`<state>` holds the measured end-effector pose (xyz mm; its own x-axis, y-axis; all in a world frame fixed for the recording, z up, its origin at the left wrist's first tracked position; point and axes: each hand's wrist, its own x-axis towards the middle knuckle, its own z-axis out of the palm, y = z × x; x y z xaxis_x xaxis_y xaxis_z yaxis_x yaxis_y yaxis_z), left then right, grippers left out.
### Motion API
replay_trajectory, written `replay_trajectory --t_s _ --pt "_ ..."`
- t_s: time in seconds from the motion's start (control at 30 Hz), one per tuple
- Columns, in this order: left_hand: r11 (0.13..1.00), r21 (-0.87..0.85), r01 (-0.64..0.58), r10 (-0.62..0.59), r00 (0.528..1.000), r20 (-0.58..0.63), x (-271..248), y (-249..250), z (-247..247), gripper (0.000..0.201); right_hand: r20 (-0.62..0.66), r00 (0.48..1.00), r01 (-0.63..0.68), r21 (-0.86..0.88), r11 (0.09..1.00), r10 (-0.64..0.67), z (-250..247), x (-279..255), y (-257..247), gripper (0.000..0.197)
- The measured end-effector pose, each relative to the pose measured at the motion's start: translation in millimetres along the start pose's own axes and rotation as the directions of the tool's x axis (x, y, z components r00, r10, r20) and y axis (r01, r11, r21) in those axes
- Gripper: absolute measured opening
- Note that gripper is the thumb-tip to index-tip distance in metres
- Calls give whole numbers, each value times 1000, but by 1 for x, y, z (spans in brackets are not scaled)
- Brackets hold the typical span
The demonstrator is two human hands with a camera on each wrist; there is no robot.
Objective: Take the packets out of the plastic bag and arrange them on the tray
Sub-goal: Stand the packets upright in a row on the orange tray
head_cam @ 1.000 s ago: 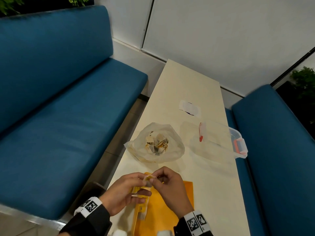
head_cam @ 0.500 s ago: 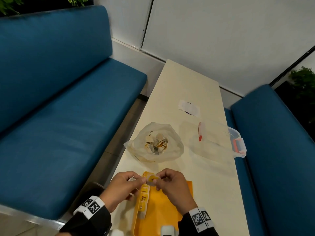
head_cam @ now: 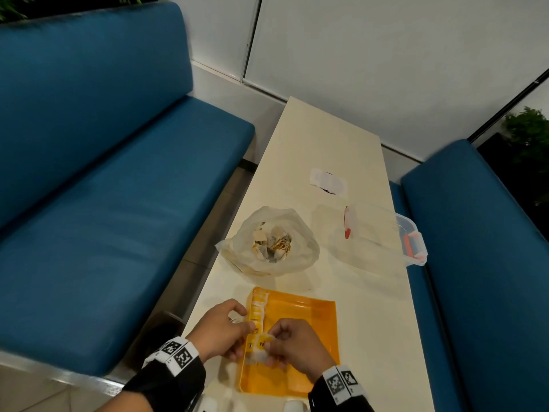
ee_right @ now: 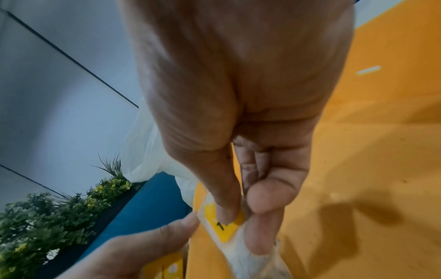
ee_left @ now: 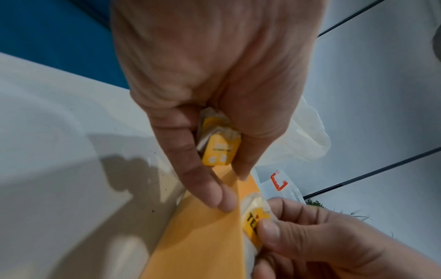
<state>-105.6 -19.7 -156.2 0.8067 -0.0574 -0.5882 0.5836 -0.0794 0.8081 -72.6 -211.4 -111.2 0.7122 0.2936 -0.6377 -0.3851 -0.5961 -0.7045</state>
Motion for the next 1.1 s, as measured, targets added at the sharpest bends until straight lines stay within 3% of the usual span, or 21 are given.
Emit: replay_trajectory --t_s 0.2,0.4,0.73,1.1 --pt "999 -18 -30 30 1000 -3 5 9 0 32 27 997 -68 -84 994 70 11 7 8 16" --pt "999 -22 -32 32 999 -6 8 10 -1 35 -55 995 -87 -144 986 80 26 13 7 17" --pt "999 -41 -21 20 1000 -6 9 8 0 38 -225 974 -78 -259 963 18 45 24 17 15" --pt "1000 -26 -2 2 1000 -1 6 11 -1 37 -290 956 -45 -326 944 -55 49 24 13 14"
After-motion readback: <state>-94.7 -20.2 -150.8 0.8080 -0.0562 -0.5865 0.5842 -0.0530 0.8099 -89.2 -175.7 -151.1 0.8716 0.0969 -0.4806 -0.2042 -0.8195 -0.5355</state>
